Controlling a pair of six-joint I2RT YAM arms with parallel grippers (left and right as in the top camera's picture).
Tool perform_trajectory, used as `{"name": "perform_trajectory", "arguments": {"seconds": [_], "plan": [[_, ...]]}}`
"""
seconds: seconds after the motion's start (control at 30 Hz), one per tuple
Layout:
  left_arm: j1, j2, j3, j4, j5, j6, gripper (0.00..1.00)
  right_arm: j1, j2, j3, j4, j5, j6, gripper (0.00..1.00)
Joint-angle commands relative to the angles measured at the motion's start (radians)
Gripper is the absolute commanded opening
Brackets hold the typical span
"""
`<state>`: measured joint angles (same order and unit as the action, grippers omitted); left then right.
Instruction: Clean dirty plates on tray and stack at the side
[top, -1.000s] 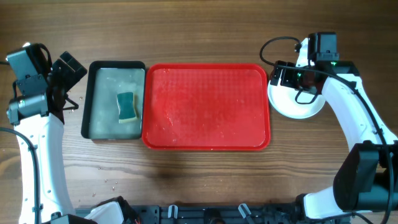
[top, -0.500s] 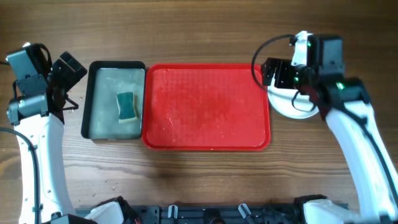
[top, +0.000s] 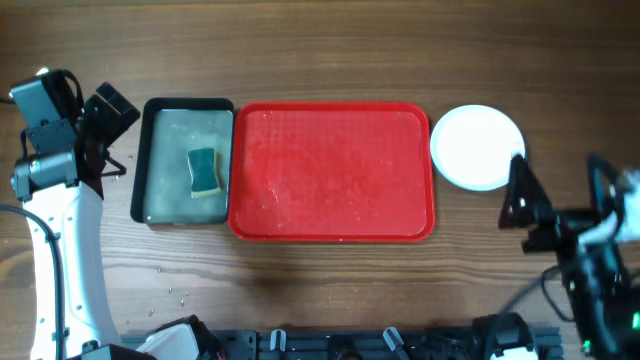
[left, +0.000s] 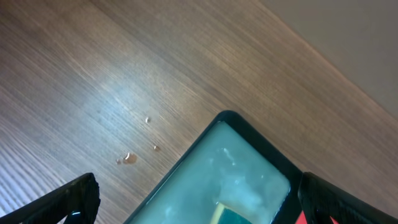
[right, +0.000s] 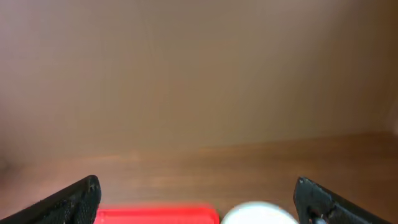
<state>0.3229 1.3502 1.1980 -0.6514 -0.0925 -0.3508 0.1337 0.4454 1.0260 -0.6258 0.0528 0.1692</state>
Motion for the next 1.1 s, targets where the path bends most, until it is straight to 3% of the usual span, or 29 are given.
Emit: {"name": "perform_trajectory", "arguments": {"seconds": [0.0,0.17,0.37,0.47,0.6,0.7,0.8,0.93,1.07], "plan": [[0.007,0.004,0.007,0.004,-0.006,-0.01,1.0,-0.045,-0.176,-0.22,0.062,-0.009,-0.01,1.0],[0.007,0.004,0.007,0.004,-0.006,-0.009,1.0,-0.121,-0.412,-0.629,0.373,-0.169,-0.009,0.99],[0.007,0.004,0.008,0.004,-0.006,-0.01,1.0,-0.128,-0.442,-0.842,0.898,-0.199,-0.013,1.0],[0.007,0.004,0.008,0.004,-0.006,-0.009,1.0,-0.128,-0.442,-0.904,1.047,-0.173,-0.012,1.0],[0.007,0.004,0.008,0.004,-0.006,-0.01,1.0,-0.127,-0.442,-1.021,1.033,-0.173,0.043,1.0],[0.007,0.004,0.008,0.004,-0.006,-0.009,1.0,-0.125,-0.443,-1.022,0.909,-0.173,0.048,1.0],[0.007,0.004,0.008,0.004,-0.006,-0.01,1.0,-0.124,-0.443,-1.022,0.619,-0.138,0.039,1.0],[0.007,0.004,0.008,0.004,-0.006,-0.009,1.0,-0.118,-0.443,-1.021,0.628,-0.136,-0.074,1.0],[0.007,0.004,0.007,0.004,-0.006,-0.009,1.0,-0.118,-0.443,-1.021,0.629,-0.135,-0.08,1.0]]}}
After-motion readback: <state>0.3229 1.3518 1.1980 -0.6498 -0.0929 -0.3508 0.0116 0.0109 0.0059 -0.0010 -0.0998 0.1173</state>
